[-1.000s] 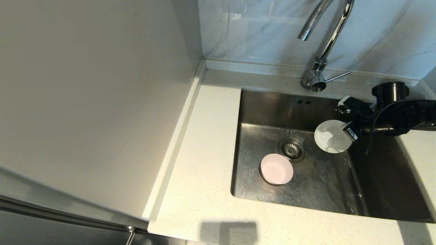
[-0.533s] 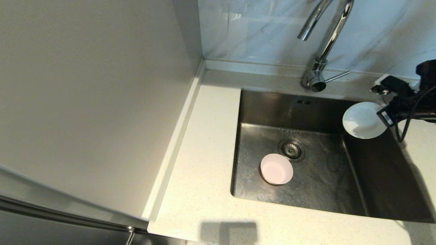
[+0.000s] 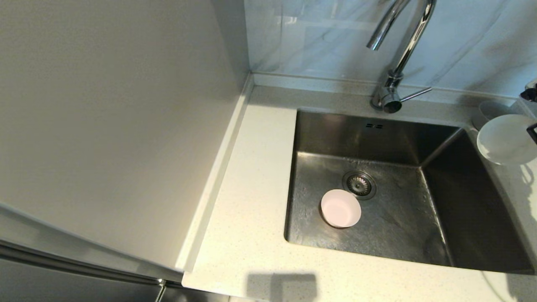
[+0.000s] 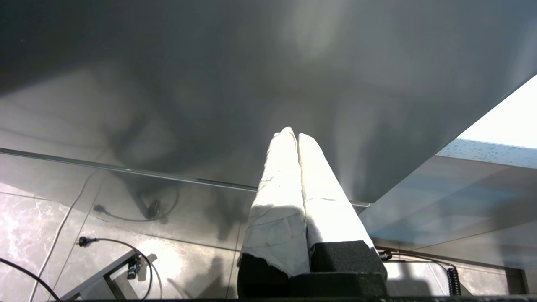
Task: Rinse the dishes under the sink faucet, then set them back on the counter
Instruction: Put a bowl back to the table from the sink
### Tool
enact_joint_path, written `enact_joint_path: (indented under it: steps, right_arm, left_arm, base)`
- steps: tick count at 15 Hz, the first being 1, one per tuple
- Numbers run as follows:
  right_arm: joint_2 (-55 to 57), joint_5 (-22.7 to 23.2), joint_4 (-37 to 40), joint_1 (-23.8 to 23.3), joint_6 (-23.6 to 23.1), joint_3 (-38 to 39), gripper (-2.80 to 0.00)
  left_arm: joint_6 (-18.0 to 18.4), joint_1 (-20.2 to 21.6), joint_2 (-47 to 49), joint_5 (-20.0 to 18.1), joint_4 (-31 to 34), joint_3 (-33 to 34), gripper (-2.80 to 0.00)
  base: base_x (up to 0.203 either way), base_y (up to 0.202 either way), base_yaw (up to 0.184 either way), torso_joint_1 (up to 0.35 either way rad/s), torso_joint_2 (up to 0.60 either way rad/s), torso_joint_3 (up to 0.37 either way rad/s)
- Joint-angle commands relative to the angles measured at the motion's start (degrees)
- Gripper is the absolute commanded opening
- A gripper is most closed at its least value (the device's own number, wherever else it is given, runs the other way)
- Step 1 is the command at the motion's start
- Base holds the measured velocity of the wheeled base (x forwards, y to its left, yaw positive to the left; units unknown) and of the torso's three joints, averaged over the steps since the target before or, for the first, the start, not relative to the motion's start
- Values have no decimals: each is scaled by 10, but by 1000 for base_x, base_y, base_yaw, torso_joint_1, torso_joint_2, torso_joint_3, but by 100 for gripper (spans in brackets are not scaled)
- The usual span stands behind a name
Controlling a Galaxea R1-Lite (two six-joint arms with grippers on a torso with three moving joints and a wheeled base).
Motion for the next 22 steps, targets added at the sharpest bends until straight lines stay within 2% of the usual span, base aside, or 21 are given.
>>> enact_joint_path:
  steps: [1, 5, 9, 15, 16, 22]
  right_arm:
    - [1, -2, 0, -11, -3, -2, -280]
    - [41, -39, -5, -18, -3, -24, -280]
    - [72, -57, -9, -25, -12, -34, -280]
    - [98, -61, -55, -40, -32, -42, -280]
    - [98, -60, -55, -39, -28, -48, 0]
    - [92, -58, -58, -41, -24, -77, 0]
  left_arm:
    - [0, 0, -2, 0, 0, 0, -280]
    - [0, 0, -2, 0, 0, 0, -280]
    - [0, 0, -2, 0, 0, 0, -280]
    - [0, 0, -2, 0, 0, 0, -280]
    - [0, 0, -2, 0, 0, 0, -280]
    - [0, 0, -2, 0, 0, 0, -280]
  base:
    - [0, 0, 0, 0, 0, 0]
    - [0, 0, 0, 0, 0, 0]
    - [0, 0, 0, 0, 0, 0]
    - [0, 0, 0, 0, 0, 0]
    - [0, 0, 0, 0, 0, 0]
    - [0, 0, 0, 0, 0, 0]
